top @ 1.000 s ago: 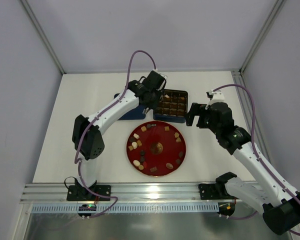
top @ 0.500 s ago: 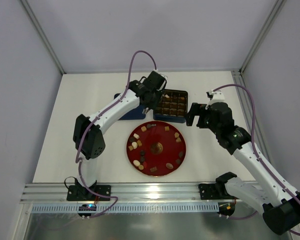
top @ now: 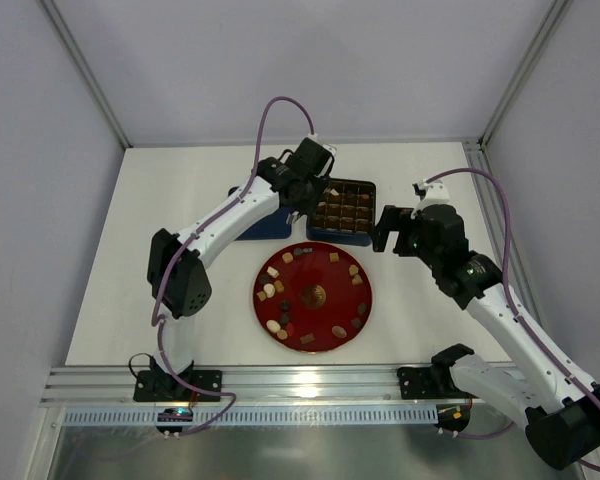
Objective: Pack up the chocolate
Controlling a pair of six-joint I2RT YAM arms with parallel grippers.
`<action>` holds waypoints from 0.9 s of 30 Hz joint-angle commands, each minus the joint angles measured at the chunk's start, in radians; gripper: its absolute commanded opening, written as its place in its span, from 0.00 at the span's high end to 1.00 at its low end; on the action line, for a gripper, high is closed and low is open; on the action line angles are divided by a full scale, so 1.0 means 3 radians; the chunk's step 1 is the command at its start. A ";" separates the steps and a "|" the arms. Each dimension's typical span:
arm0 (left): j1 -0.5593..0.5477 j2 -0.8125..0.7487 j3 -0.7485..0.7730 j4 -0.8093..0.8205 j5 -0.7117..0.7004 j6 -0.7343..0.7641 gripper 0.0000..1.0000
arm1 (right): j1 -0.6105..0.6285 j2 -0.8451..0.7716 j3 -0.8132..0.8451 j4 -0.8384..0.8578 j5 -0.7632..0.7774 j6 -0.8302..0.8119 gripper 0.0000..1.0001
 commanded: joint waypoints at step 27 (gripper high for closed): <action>-0.0321 -0.1410 -0.1135 -0.0199 0.0454 -0.0352 0.61 | -0.0015 -0.0097 0.0117 0.0030 -0.0019 -0.0024 0.00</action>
